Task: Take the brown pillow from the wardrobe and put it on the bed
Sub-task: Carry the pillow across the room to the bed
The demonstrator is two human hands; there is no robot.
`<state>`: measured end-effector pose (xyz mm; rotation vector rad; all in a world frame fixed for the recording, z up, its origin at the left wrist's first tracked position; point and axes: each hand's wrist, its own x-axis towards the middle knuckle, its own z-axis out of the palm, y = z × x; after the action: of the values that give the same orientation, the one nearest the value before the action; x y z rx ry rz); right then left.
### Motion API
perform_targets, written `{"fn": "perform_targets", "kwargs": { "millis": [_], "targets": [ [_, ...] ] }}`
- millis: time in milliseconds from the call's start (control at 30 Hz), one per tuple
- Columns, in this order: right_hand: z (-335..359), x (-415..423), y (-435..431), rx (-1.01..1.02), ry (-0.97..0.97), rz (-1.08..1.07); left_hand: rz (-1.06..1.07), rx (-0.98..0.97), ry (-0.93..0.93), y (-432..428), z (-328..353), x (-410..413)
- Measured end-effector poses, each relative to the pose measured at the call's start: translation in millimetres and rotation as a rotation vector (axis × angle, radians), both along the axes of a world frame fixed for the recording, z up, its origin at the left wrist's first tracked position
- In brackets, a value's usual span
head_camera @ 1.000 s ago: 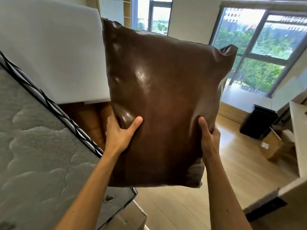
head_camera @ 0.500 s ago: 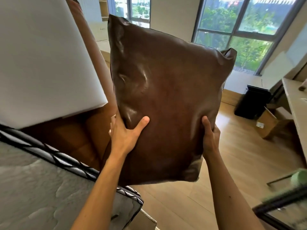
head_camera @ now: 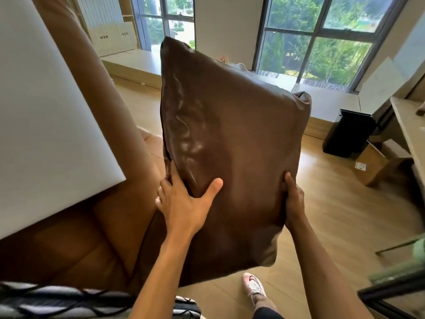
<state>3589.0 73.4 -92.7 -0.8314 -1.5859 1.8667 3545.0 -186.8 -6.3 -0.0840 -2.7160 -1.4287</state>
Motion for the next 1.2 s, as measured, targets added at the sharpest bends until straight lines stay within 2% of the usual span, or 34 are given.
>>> {"fn": "perform_targets", "kwargs": {
  "millis": [367, 600, 800, 1200],
  "targets": [
    [-34.5, -117.5, 128.7, -0.057, -0.094, 0.090, 0.102, -0.049, -0.073, 131.4, -18.1, -98.8],
    [-62.5, -181.8, 253.3, -0.095, -0.126, 0.096, 0.076, -0.033, -0.119, 251.9, -45.7, -187.0],
    [-53.0, -209.6, 358.5, -0.070, -0.142, 0.059, 0.004, 0.103, -0.181, 351.9, -57.0, -237.1],
    [-5.6, -272.5, 514.1, -0.026, -0.056, -0.050, -0.012, 0.274, -0.164, 522.1, -53.5, -346.3]
  ]
}}
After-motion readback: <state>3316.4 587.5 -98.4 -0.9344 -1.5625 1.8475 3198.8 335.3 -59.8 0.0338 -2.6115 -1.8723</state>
